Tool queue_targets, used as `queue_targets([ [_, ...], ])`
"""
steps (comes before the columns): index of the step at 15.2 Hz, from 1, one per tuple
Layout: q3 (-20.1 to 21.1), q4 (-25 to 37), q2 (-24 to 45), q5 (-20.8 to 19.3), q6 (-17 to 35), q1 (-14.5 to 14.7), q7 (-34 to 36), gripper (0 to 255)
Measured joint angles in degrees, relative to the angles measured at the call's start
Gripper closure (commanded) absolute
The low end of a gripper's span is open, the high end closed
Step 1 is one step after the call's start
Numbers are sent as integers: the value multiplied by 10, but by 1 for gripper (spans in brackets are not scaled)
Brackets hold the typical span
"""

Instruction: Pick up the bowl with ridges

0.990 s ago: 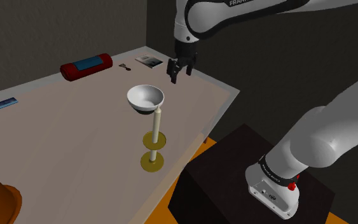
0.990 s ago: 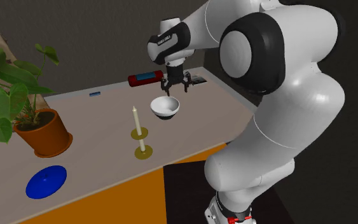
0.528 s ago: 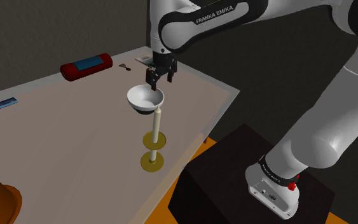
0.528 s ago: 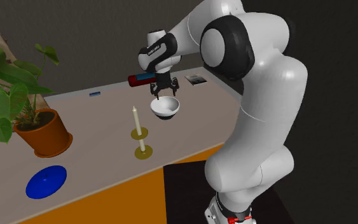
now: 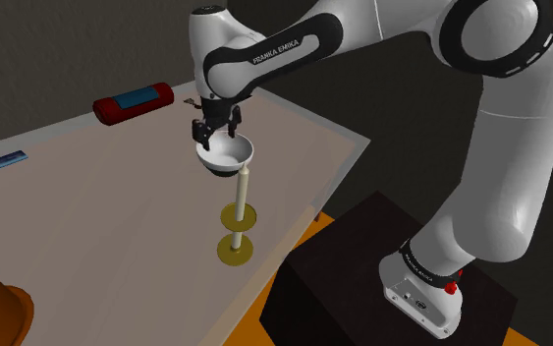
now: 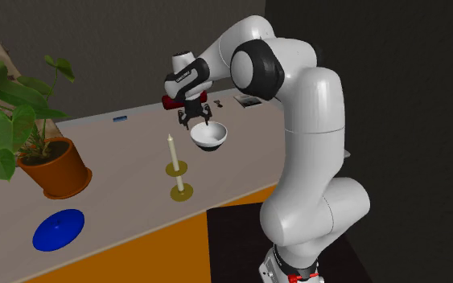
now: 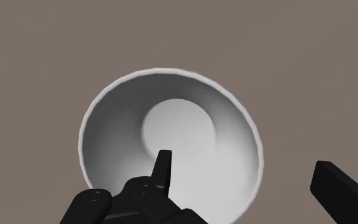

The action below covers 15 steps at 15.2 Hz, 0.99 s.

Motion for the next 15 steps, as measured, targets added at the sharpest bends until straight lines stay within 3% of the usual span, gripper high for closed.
queue_targets([
  [5, -8, 106, 99, -24, -11, 31, 21, 0],
  [12, -15, 112, 137, -35, 21, 38, 30, 0],
  [13, -16, 110, 138, -35, 23, 38, 31, 255],
  [15, -16, 110, 139, -36, 25, 38, 32, 255],
])
